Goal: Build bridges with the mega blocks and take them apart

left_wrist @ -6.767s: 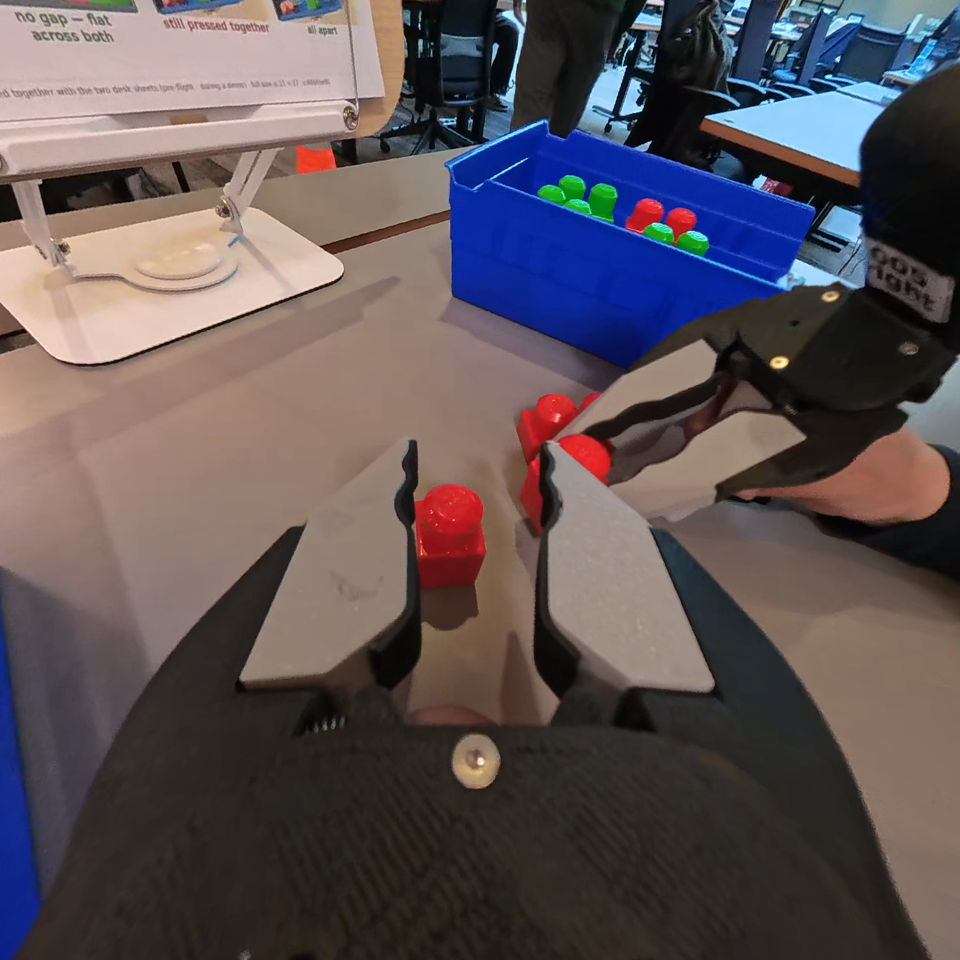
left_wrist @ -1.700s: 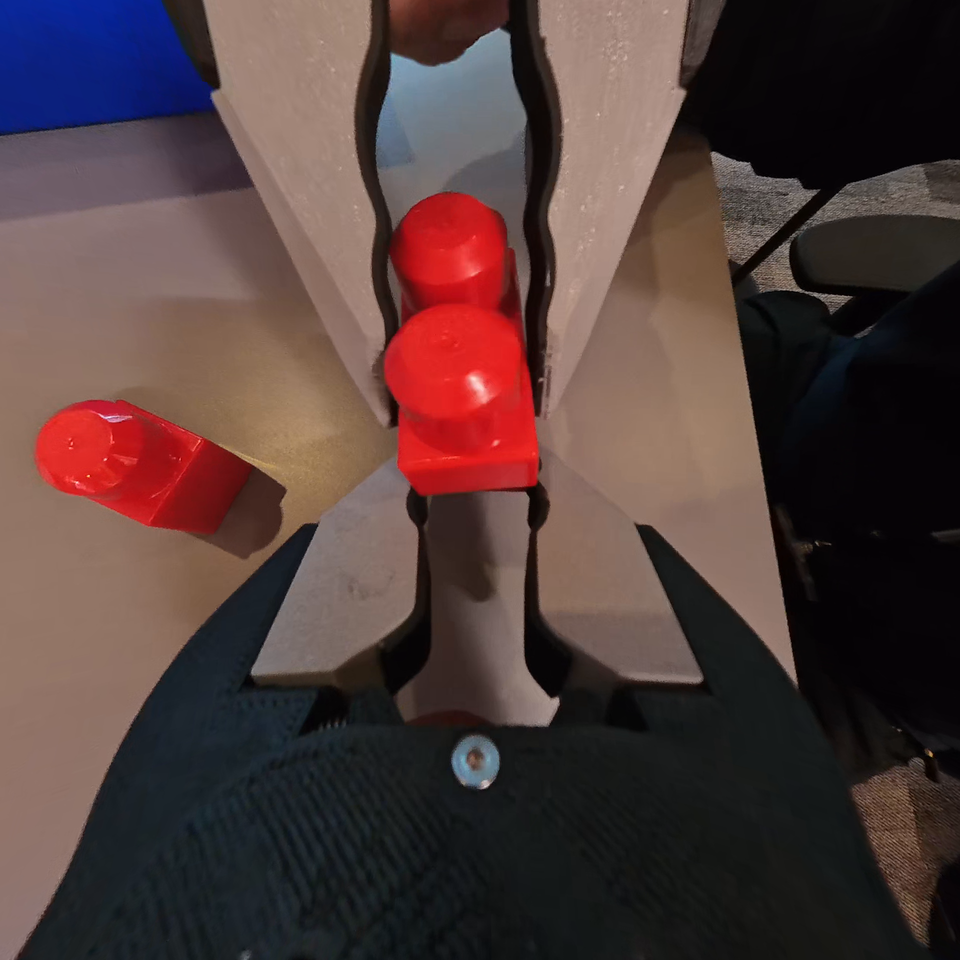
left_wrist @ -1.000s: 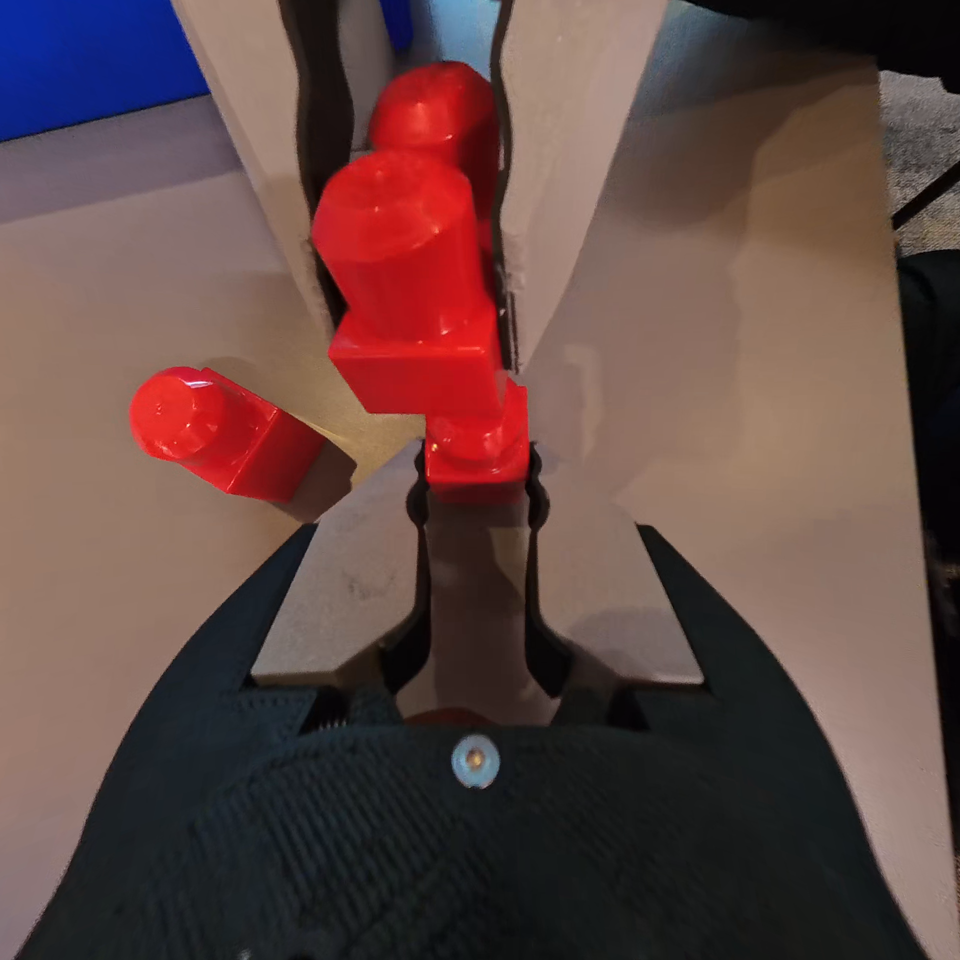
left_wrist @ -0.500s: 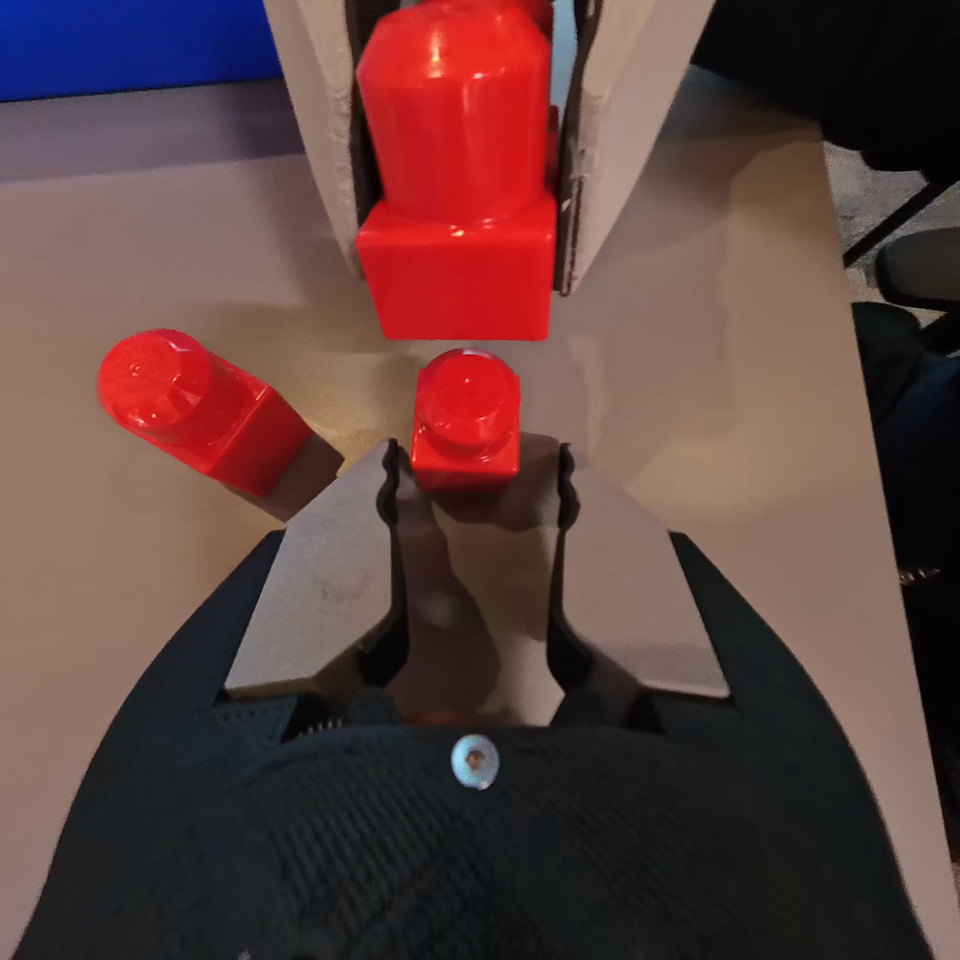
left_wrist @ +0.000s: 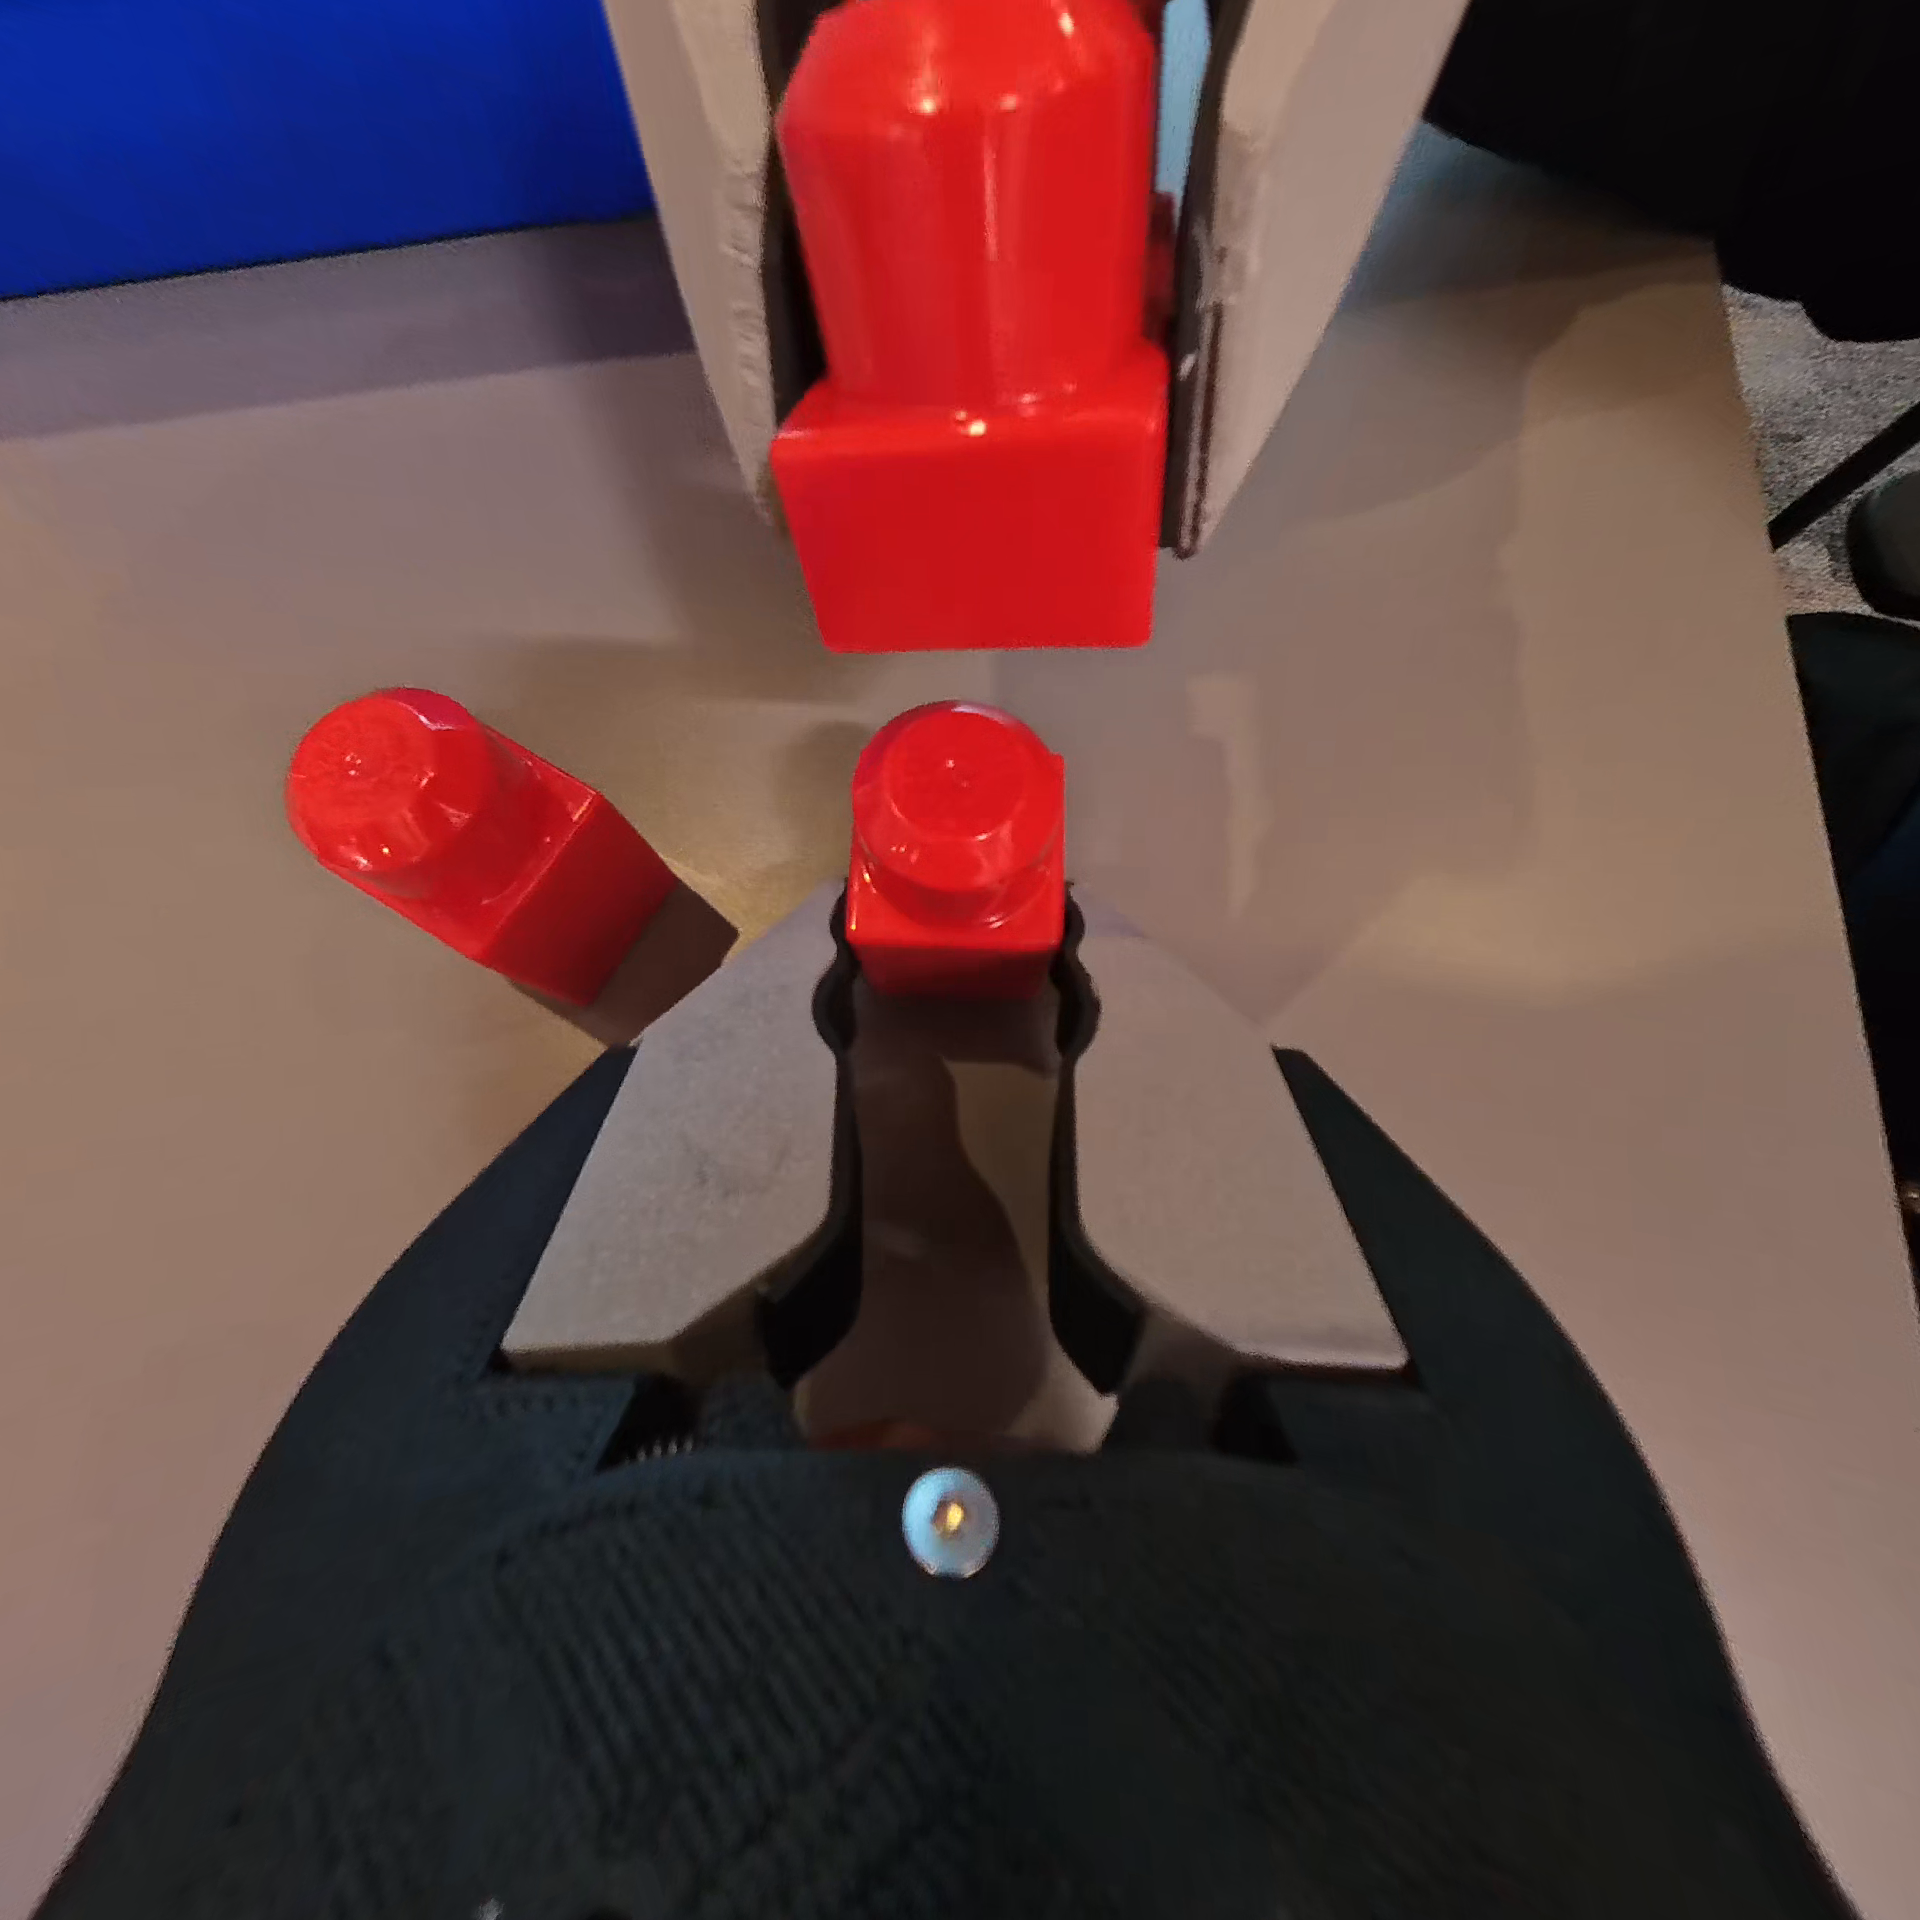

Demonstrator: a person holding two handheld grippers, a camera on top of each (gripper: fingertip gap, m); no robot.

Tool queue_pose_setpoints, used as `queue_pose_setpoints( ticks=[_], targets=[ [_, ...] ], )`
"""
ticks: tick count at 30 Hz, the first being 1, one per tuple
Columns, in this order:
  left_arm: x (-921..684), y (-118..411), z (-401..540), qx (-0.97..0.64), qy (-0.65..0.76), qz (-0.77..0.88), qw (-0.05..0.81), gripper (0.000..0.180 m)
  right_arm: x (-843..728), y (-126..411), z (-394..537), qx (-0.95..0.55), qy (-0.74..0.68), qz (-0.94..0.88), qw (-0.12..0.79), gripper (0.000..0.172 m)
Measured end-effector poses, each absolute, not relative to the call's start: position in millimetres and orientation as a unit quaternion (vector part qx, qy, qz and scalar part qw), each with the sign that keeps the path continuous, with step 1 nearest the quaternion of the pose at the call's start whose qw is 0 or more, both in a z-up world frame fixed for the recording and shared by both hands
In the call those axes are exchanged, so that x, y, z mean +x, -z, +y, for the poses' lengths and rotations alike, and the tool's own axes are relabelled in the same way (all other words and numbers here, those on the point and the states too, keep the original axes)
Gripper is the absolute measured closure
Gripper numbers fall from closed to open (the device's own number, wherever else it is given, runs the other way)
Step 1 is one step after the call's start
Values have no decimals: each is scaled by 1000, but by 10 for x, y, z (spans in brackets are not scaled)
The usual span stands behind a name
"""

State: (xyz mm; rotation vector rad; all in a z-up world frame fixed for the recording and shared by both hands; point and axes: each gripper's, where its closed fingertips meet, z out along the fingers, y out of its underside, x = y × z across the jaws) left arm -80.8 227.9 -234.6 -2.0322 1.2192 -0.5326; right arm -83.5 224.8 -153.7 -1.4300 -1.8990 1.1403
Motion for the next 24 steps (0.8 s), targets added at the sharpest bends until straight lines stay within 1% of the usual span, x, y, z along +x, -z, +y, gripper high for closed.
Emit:
queue_pose_setpoints(
  ticks=[6, 11, 16, 19, 22, 24],
  targets=[
    [-823, 2339, 2292, -791, 139, 487, 343, 147, -853, 1718, 2214, -527, -359, -729, 248, 141],
    [-810, 2222, 2251, -793, 128, 489, 340, 147, -891, 1687, 2169, -516, -332, -747, 255, 142],
    [-771, 2165, 2250, -786, 114, 498, 347, 147, -867, 1705, 2141, -495, -257, -795, 237, 141],
    [-717, 2100, 2183, -777, 141, 500, 356, 147, -833, 1673, 2082, -483, -254, -811, 212, 141],
    [-642, 1983, 2056, -761, 221, 493, 359, 147, -783, 1585, 1997, -460, -300, -812, 197, 141],
    [-643, 1963, 2040, -760, 235, 490, 357, 147, -783, 1569, 1989, -460, -316, -807, 195, 141]
  ],
)
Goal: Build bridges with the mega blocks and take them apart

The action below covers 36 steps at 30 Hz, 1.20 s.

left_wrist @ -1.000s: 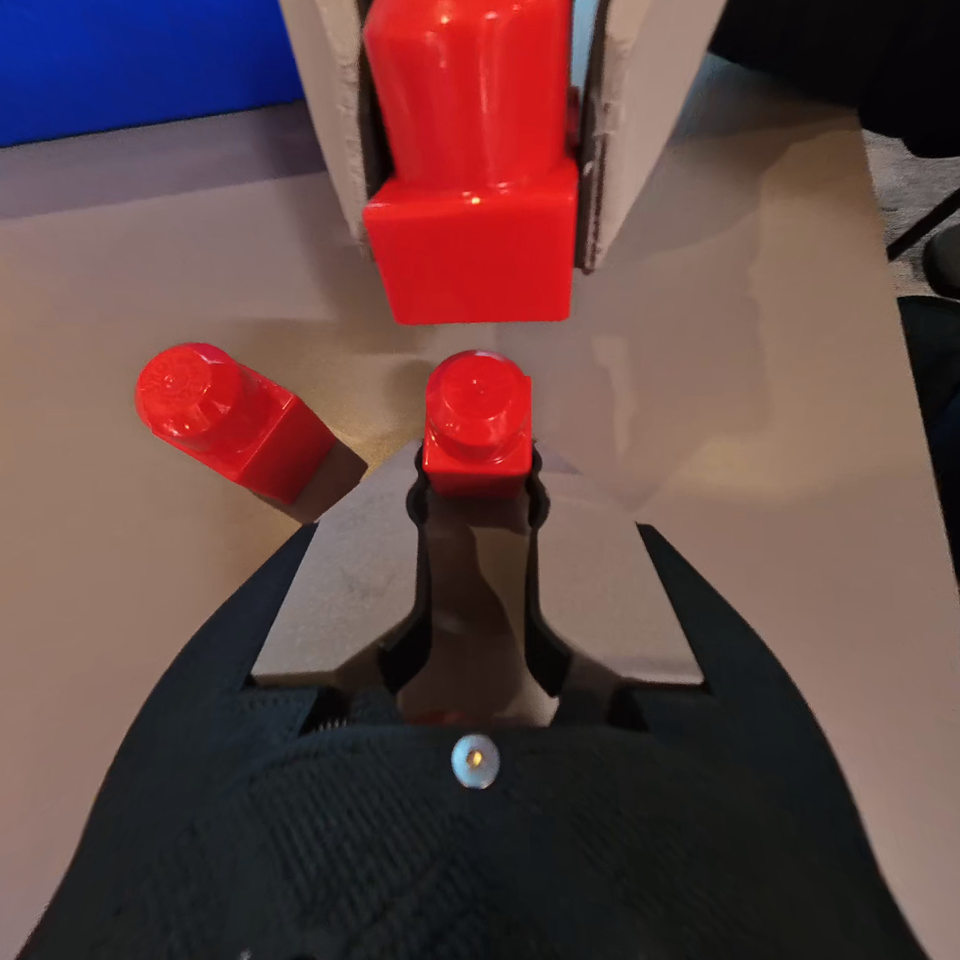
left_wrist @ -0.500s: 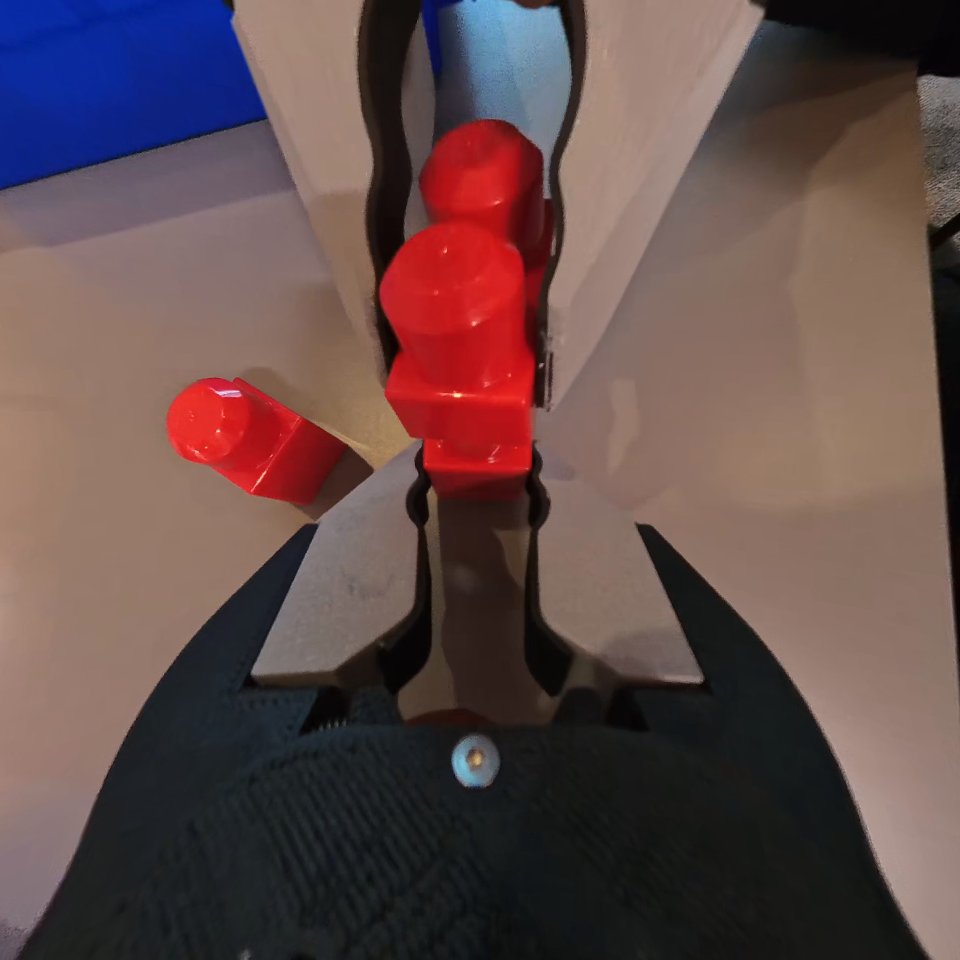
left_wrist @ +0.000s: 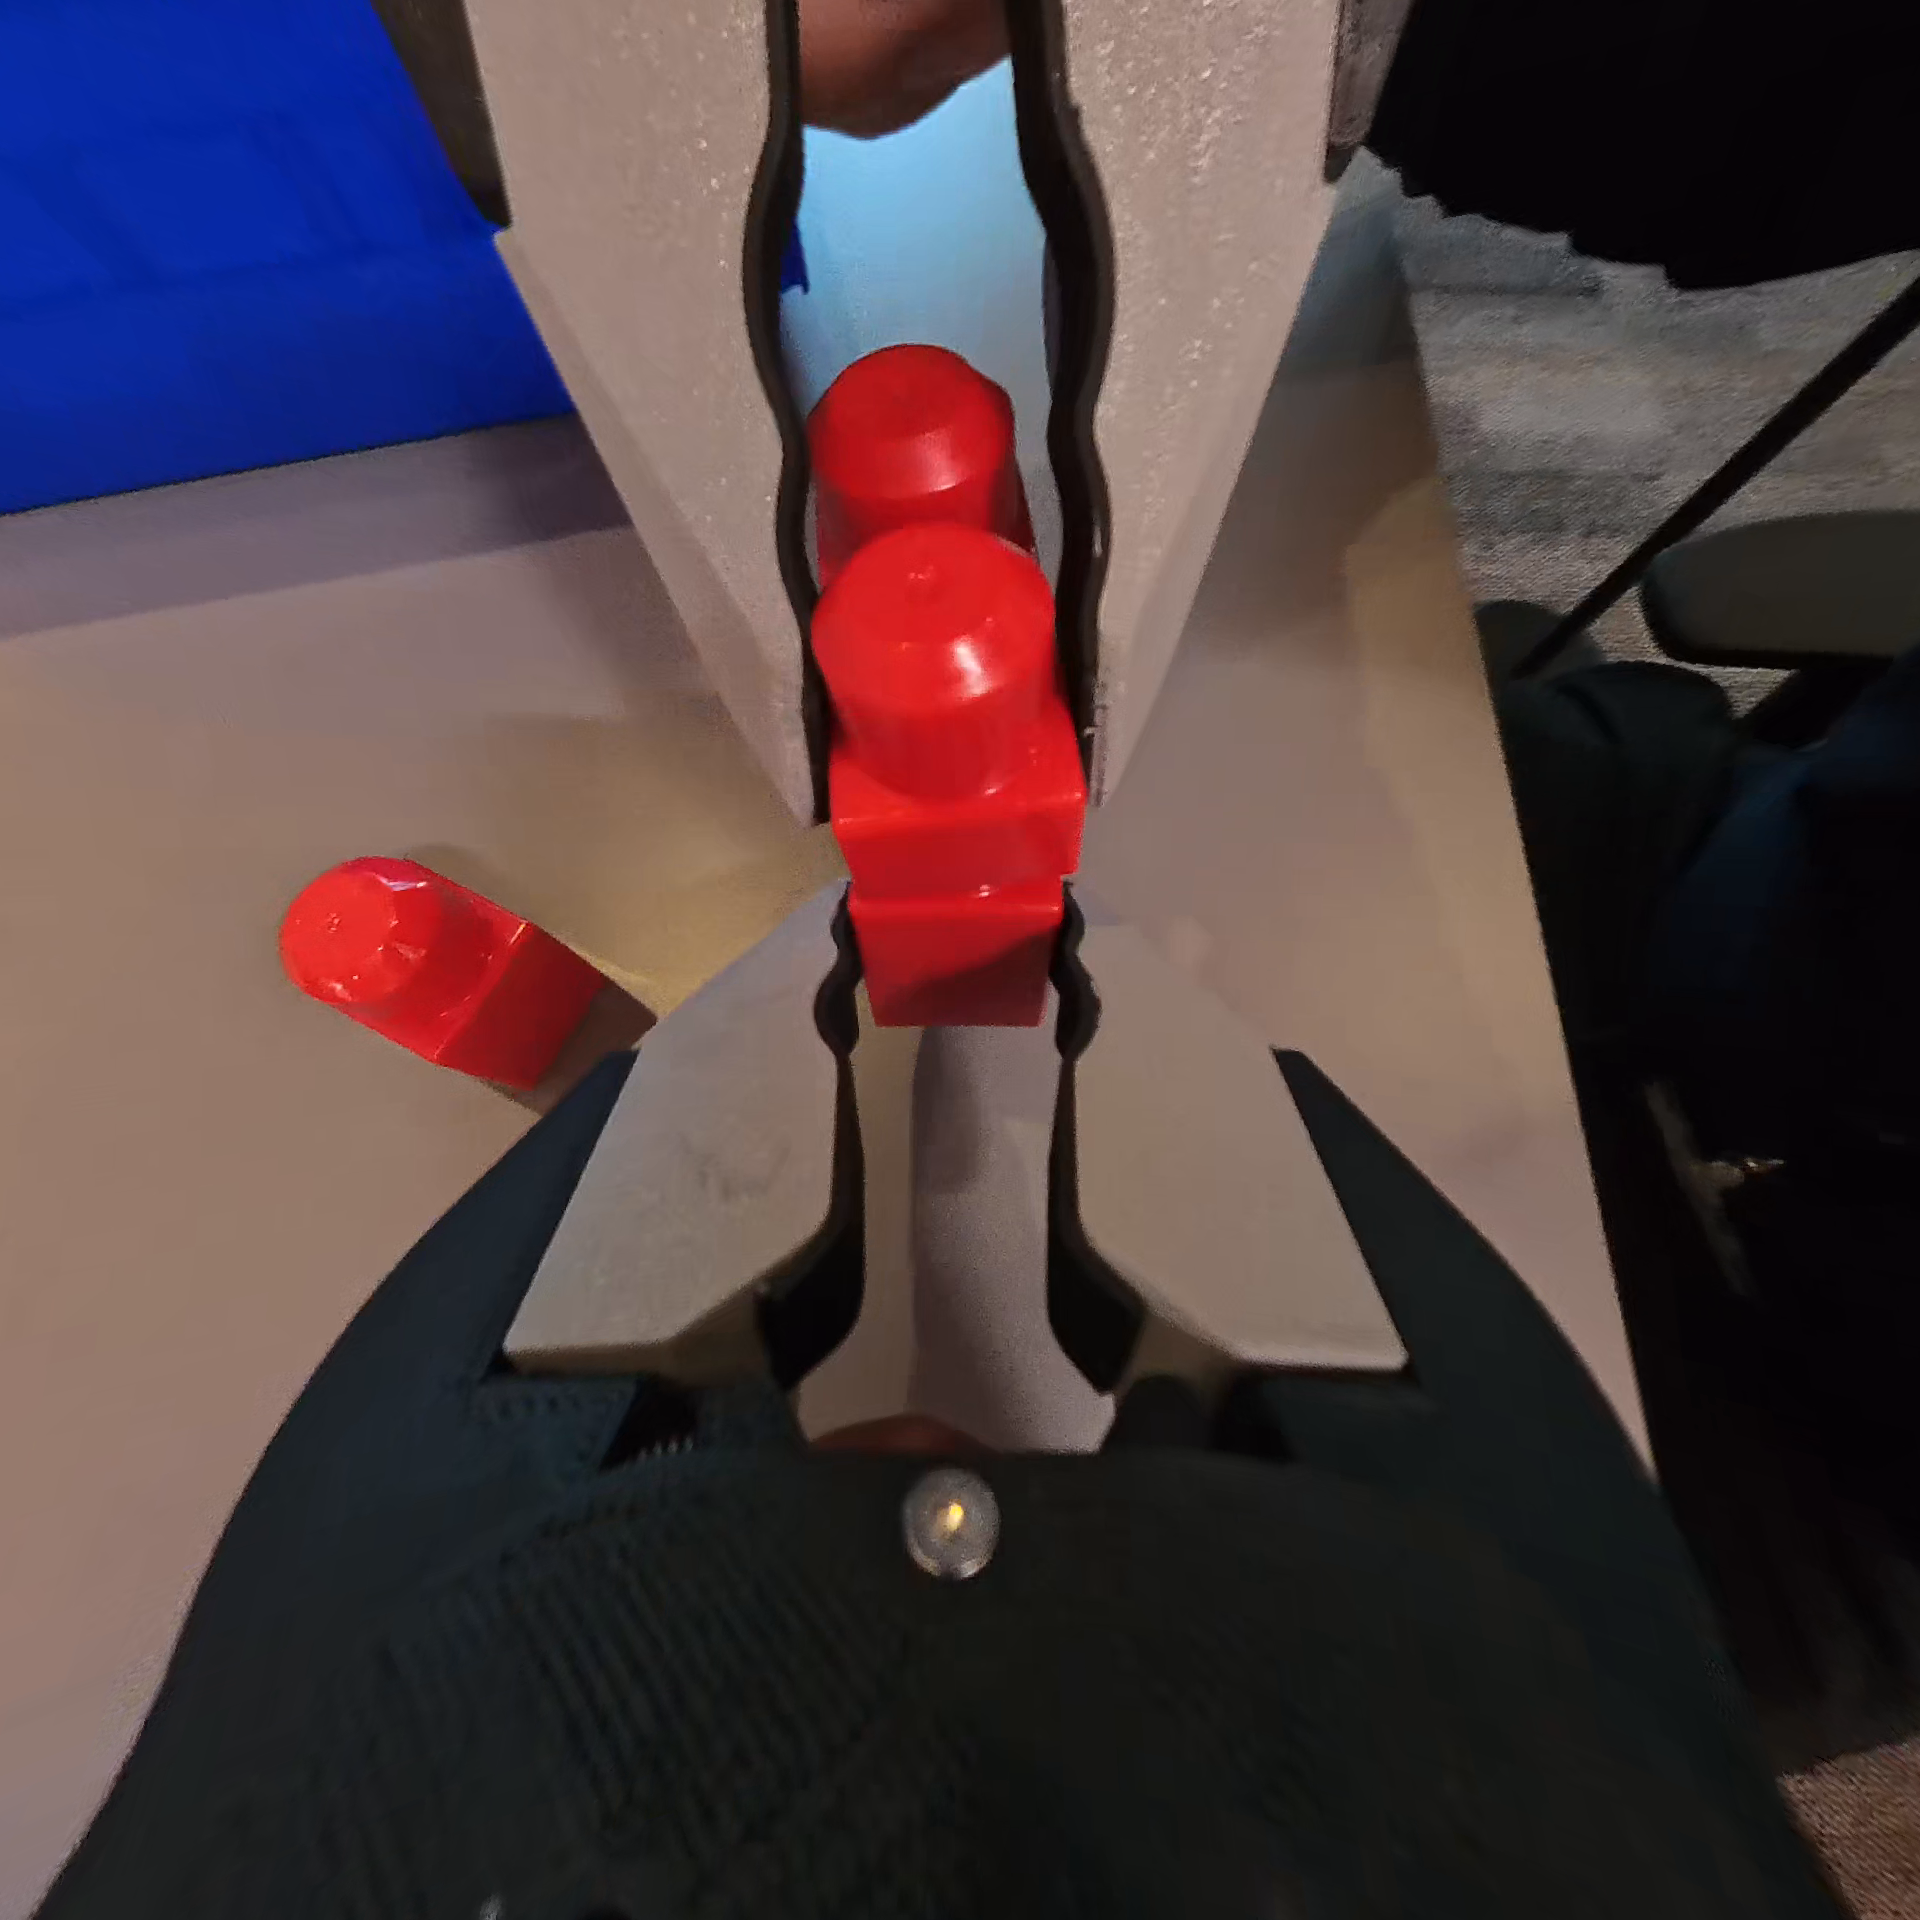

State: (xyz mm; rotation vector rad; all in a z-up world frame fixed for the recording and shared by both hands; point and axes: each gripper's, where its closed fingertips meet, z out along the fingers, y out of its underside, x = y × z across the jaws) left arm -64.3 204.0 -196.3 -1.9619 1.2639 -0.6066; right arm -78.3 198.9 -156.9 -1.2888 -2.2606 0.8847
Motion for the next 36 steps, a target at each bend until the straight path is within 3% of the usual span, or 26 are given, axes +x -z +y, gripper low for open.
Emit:
queue_pose_setpoints(
  ticks=[16, 19, 24, 36],
  targets=[
    [-657, 2039, 2208, -785, 224, 446, 368, 147, -829, 1645, 2165, -578, -371, -691, 223, 141],
    [-625, 2061, 2166, -782, 227, 456, 360, 147, -804, 1666, 2132, -568, -358, -704, 230, 141],
    [-483, 1856, 1944, -743, 352, 452, 346, 147, -726, 1524, 1961, -507, -386, -737, 224, 141],
    [-457, 1990, 1939, -755, 329, 464, 326, 148, -726, 1630, 1941, -561, -392, -707, 180, 141]
  ],
)
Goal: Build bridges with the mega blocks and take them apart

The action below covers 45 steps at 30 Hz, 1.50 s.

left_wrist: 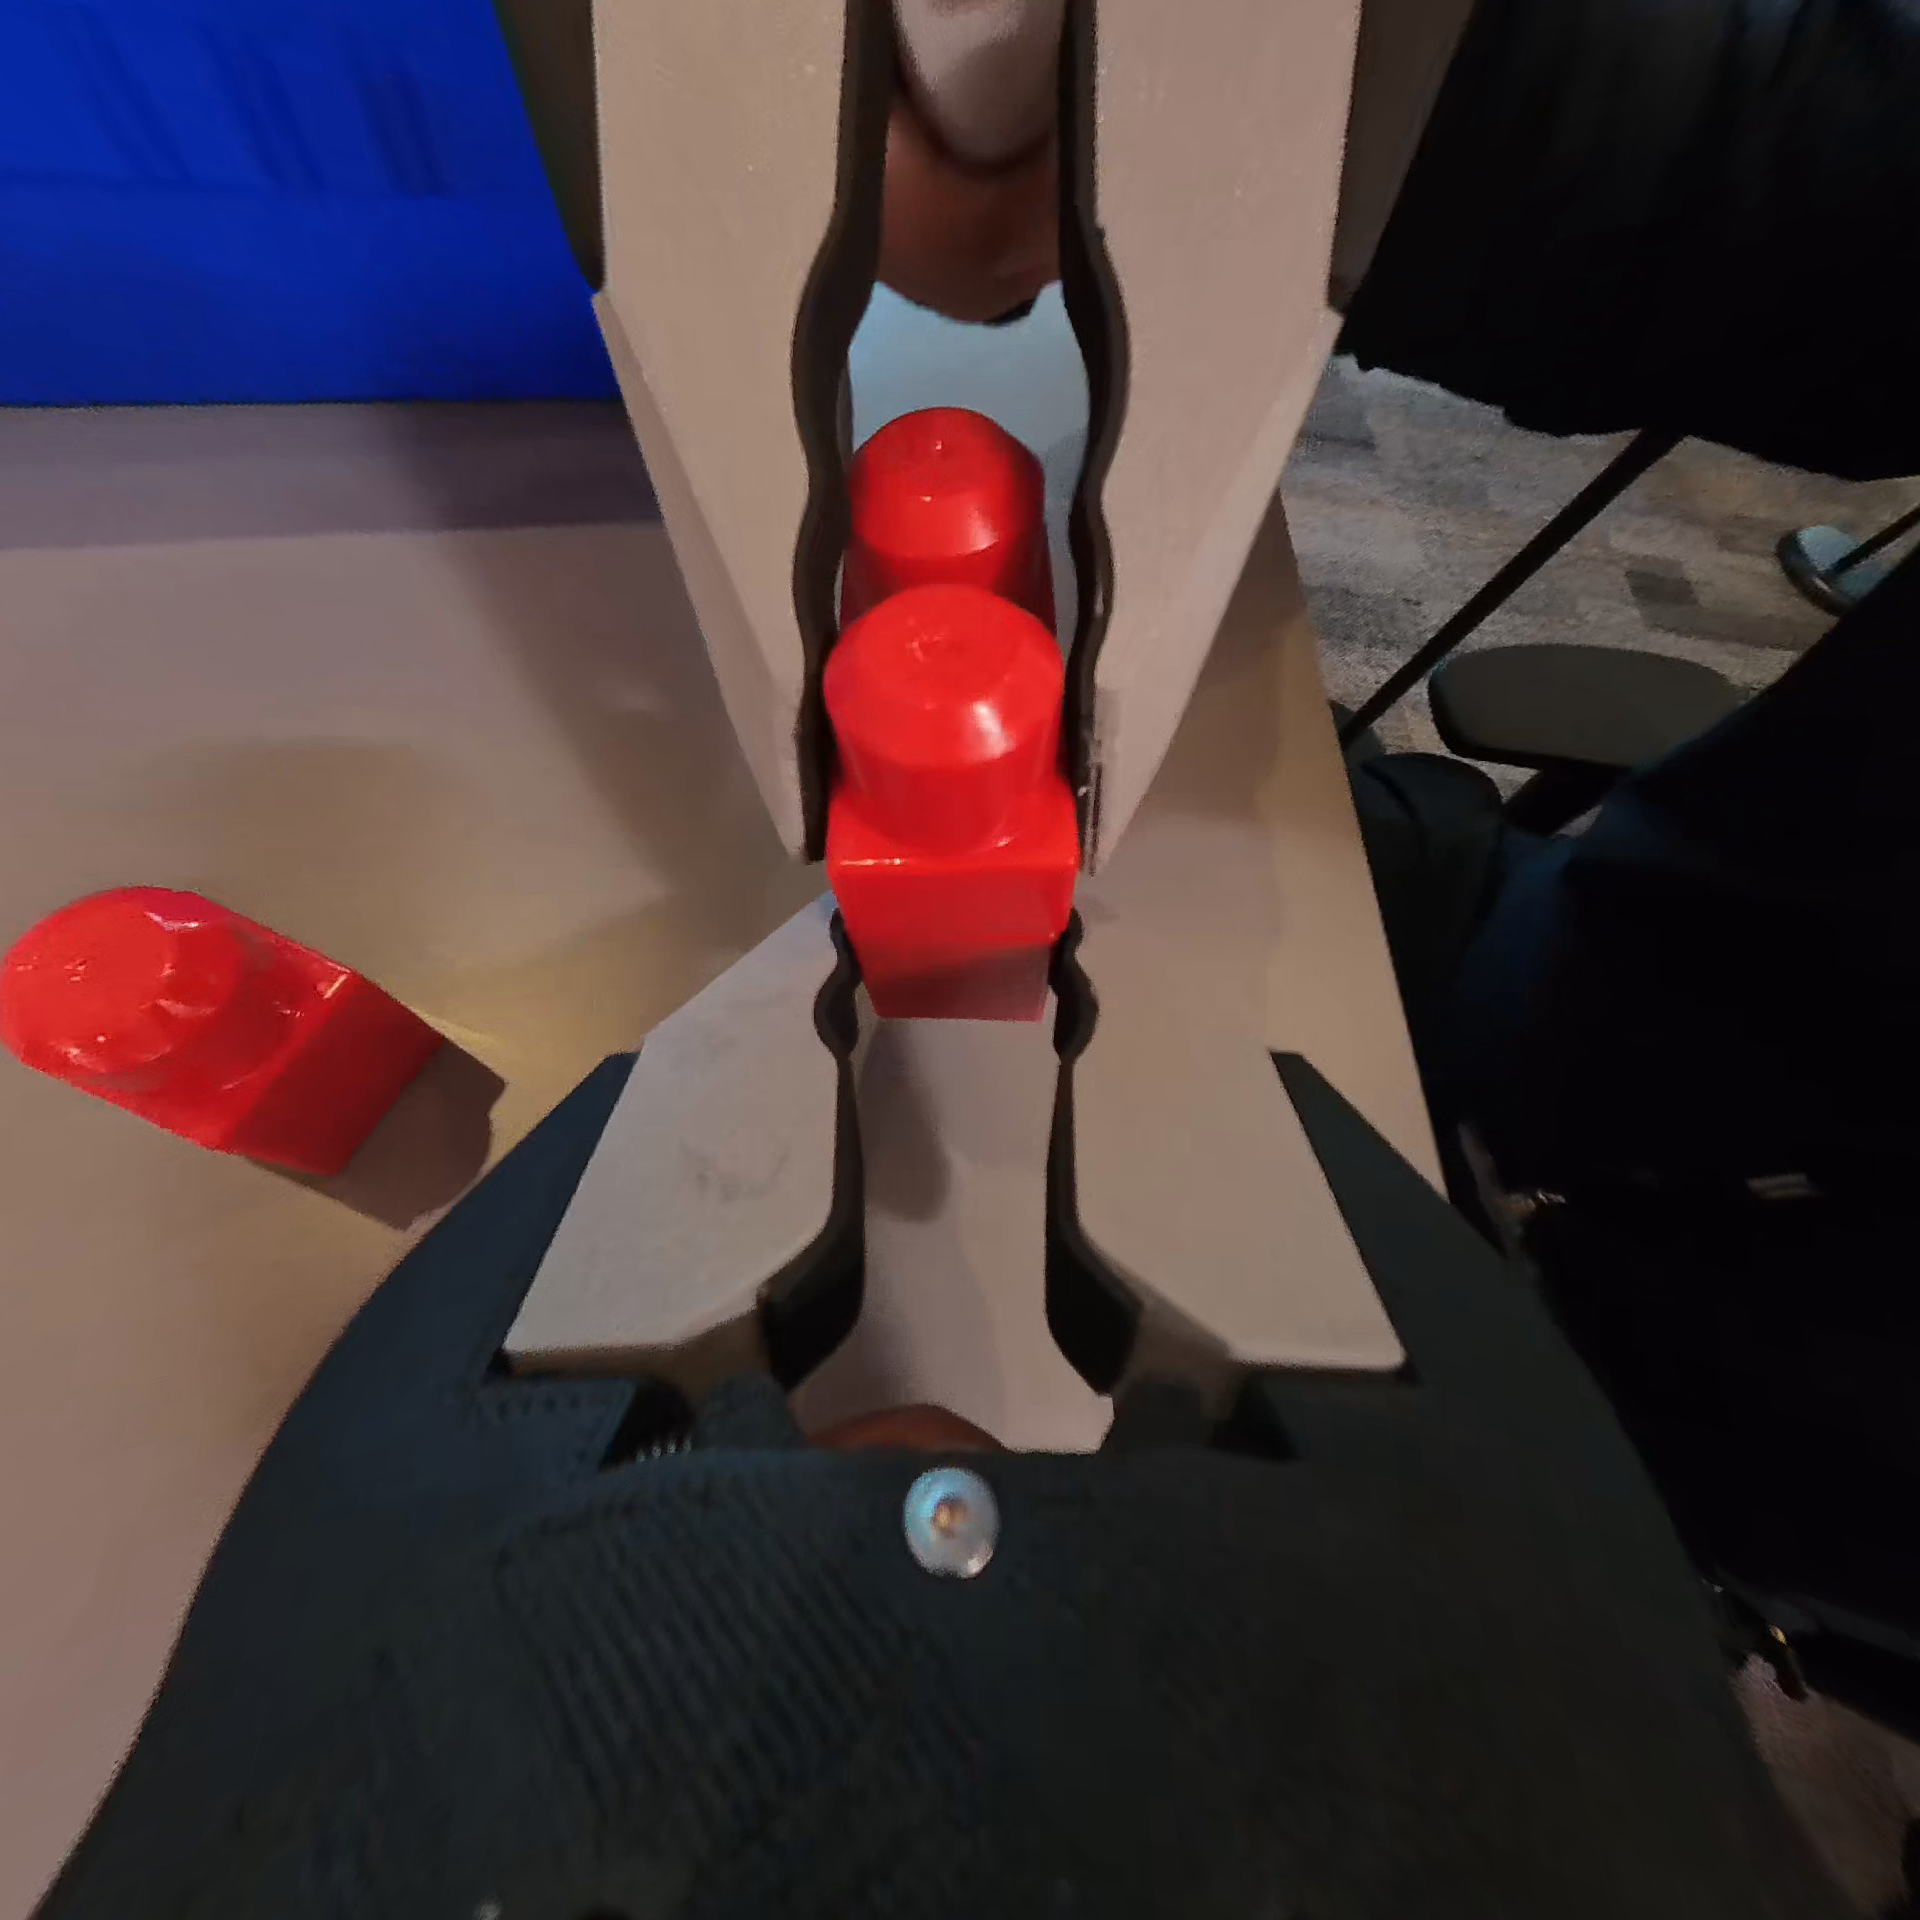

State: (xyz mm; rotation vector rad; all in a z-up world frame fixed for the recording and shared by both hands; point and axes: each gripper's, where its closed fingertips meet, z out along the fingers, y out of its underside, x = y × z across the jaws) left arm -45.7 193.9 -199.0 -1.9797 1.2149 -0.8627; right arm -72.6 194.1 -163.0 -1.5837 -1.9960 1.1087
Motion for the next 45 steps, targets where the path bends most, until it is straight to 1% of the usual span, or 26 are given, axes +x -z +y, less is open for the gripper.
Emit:
queue_pose_setpoints(
  ticks=[8, 14, 20, 24, 31, 33, 36, 37, 38, 40, 42, 44, 45],
  targets=[
    [-418, 1964, 1885, -747, 342, 469, 322, 148, -664, 1634, 1898, -531, -372, -744, 160, 141],
    [-451, 2015, 1919, -755, 331, 468, 320, 148, -699, 1675, 1925, -541, -367, -739, 163, 141],
    [-496, 2026, 1949, -763, 372, 435, 300, 145, -769, 1691, 1972, -545, -380, -729, 167, 141],
    [-514, 1916, 1989, -752, 397, 419, 318, 145, -788, 1691, 1994, -542, -391, -729, 150, 142],
    [-536, 1966, 2054, -755, 334, 445, 348, 147, -838, 1664, 2002, -558, -417, -709, 108, 142],
    [-555, 1892, 2095, -754, 350, 425, 359, 146, -884, 1588, 2046, -563, -437, -690, 125, 142],
    [-615, 1760, 2141, -745, 361, 409, 384, 146, -910, 1375, 2149, -561, -476, -653, 178, 142],
    [-644, 1731, 2160, -744, 360, 405, 392, 146, -899, 1322, 2231, -566, -476, -640, 208, 139],
    [-664, 1699, 2172, -741, 363, 401, 398, 146, -881, 1275, 2315, -571, -473, -627, 238, 132],
    [-694, 1640, 2210, -738, 373, 386, 409, 146, -828, 1191, 2394, -571, -485, -605, 272, 127],
    [-723, 1629, 2250, -740, 371, 377, 416, 146, -790, 1174, 2406, -571, -504, -588, 272, 121],
    [-730, 1604, 2273, -737, 371, 372, 425, 146, -787, 1222, 2418, -576, -512, -580, 265, 122],
    [-723, 1587, 2268, -734, 375, 371, 427, 146, -792, 1250, 2410, -575, -515, -580, 260, 125]
  ],
)
